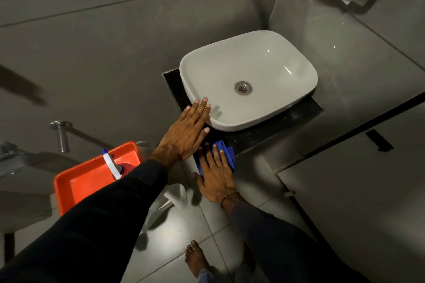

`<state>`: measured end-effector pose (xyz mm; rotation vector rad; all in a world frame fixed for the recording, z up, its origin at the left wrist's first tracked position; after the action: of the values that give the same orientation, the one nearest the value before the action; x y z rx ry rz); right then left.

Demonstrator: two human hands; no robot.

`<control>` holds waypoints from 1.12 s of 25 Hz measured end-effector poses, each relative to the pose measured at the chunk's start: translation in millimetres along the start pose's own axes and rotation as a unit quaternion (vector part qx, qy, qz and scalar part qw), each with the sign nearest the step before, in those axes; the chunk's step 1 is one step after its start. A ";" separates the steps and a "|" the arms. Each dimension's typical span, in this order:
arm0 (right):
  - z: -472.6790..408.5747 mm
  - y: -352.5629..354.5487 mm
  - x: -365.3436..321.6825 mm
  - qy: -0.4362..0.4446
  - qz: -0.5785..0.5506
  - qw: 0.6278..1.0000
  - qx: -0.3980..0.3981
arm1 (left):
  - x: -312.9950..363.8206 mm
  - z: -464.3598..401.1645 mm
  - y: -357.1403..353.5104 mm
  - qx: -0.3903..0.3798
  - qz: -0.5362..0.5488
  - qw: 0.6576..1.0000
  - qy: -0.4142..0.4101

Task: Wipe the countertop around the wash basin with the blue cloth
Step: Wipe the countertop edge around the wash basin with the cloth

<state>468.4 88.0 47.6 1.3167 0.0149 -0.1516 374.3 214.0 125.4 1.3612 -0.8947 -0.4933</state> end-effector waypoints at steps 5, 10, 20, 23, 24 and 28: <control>-2.3 -8.5 11.5 0.009 0.005 1.000 -0.006 | 6.0 -9.9 -6.5 -0.012 0.008 1.000 0.007; -4.2 7.9 128.1 -0.101 -0.002 0.995 0.002 | 3.5 -8.6 -11.0 0.000 -0.006 1.000 0.007; 4.8 0.3 60.2 -0.038 -0.061 0.997 0.002 | 3.8 -10.6 -11.9 -0.007 -0.010 1.000 0.011; 5.1 5.2 68.4 -0.045 -0.135 0.990 0.014 | 5.0 -10.4 -12.9 -0.004 -0.012 1.000 0.012; 6.5 4.5 70.2 -0.040 -0.145 0.988 0.020 | 5.1 -10.1 -13.6 -0.003 -0.014 1.000 0.015; -1.0 2.1 76.4 0.027 -0.090 0.995 0.044 | 3.3 -10.9 -17.1 -0.003 -0.025 1.000 0.018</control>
<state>544.4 81.7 42.0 1.4072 0.1748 -0.2735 388.0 215.1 110.1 1.3848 -0.8310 -0.5090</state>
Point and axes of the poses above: each hand's wrist, its own z-axis away from the middle knuckle, its own y-axis out of the back of the hand, x = y × z, the point moved 3 cm from there along -z, towards the middle knuckle, and after that the axes turned 7 degrees about -y, right-handed, at the moved point
